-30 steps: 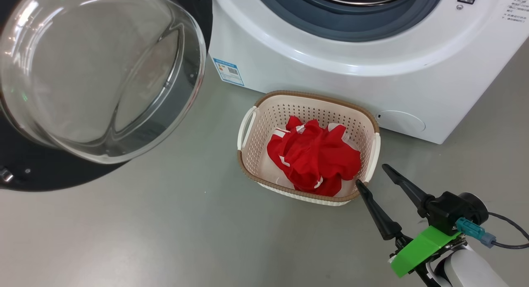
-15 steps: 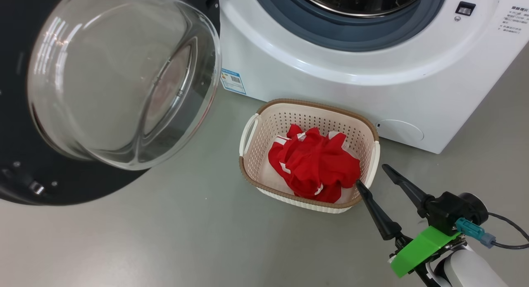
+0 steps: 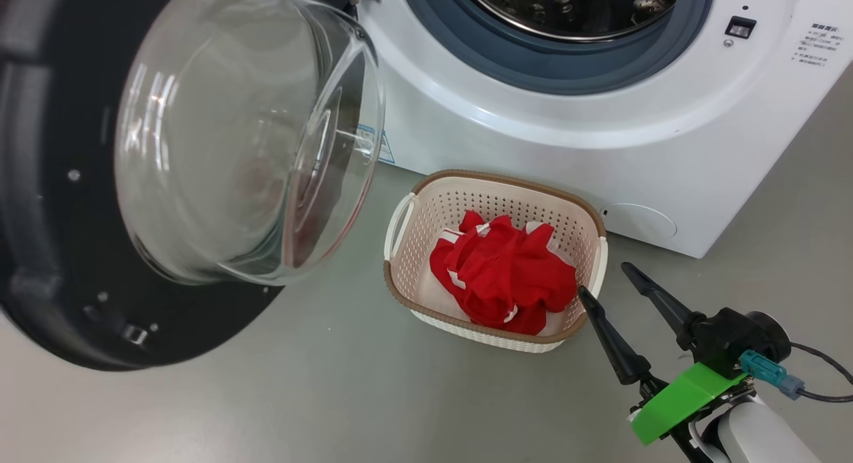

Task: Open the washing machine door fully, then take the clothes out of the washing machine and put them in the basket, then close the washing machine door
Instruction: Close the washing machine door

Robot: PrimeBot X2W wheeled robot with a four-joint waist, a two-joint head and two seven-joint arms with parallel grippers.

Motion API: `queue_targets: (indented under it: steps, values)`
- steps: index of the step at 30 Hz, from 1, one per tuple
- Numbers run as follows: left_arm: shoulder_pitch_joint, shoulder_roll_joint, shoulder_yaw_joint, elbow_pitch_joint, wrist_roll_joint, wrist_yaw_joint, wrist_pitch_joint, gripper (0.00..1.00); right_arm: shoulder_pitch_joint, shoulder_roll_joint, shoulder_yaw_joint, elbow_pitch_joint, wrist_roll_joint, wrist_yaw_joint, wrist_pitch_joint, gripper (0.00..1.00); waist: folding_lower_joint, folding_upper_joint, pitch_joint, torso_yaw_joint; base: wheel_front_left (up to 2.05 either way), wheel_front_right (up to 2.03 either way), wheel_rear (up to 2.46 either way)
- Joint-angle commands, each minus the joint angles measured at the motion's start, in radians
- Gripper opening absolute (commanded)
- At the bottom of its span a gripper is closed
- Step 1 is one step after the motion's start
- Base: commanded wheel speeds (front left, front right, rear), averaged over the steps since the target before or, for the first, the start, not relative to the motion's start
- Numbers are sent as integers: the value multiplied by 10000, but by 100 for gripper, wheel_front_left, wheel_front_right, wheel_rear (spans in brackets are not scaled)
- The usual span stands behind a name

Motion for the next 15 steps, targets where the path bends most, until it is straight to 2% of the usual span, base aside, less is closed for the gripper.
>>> queue_targets:
  steps: [1,15]
  values:
    - [8,534,262,-439,-139,-32,170,0,174,57,157,-265,23,16,-48,100,0,0,-20,-8,0,0,0]
    - [576,60,-398,-3311,-774,-32,1083,0,239,221,-67,-354,-20,16,-48,100,0,0,-70,-390,0,0,0]
